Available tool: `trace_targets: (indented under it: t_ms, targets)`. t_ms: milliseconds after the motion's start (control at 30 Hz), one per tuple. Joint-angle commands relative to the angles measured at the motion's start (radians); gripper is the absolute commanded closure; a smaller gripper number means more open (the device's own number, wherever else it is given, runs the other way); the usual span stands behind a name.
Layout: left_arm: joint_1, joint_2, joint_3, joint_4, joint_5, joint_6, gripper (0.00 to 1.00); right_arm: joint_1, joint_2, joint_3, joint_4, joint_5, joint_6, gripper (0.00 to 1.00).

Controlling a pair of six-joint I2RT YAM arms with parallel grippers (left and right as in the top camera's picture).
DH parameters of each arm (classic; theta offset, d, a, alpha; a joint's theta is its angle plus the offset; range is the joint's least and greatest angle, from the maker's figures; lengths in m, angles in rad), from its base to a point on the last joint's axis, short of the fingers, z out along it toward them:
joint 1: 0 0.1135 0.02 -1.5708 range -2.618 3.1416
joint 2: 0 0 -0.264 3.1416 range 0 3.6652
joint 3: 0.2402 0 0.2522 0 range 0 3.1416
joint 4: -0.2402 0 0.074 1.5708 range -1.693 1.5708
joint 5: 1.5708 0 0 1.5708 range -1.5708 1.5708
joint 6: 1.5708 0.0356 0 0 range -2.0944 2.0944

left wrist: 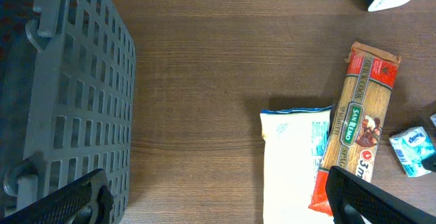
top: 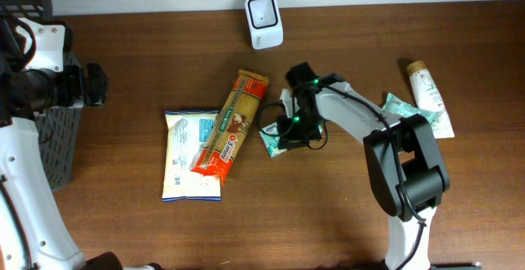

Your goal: Scan the item barcode

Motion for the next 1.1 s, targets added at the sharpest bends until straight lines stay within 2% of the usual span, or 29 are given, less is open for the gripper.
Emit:
trace_targets:
  t_ms: [0,67,200,400,567,667,1067]
  targets:
    - [0.003,0.004,0.003,-0.002,0.010,0.012,0.01,-0.032,0.046,-0.025,-0.001,-0.029,-0.011,0.96]
    - [0.003,0.004,0.003,-0.002,0.010,0.012,0.01,-0.037,0.037,-0.020,-0.024,-0.071,-0.020,0.96]
    - [0.003,0.004,0.004,-0.002,0.010,0.012,0.01,-0.051,-0.112,-0.016,-0.057,-0.463,-0.202,0.96]
    - [0.003,0.004,0.003,-0.002,0.010,0.012,0.01,-0.156,-0.412,-0.016,-0.056,-0.718,-0.198,0.96]
    - [0.003,0.004,0.003,-0.002,0.010,0.012,0.01,-0.272,-0.483,-0.016,-0.003,-1.016,-0.119,0.96]
    - [0.003,0.004,0.004,-0.002,0.010,0.012,0.01,-0.294,-0.483,-0.016,-0.003,-1.091,-0.119,0.96]
    - [0.003,0.004,0.003,-0.002,0.010,0.012,0.01,-0.296,-0.483,-0.016,0.005,-1.073,-0.127,0.96]
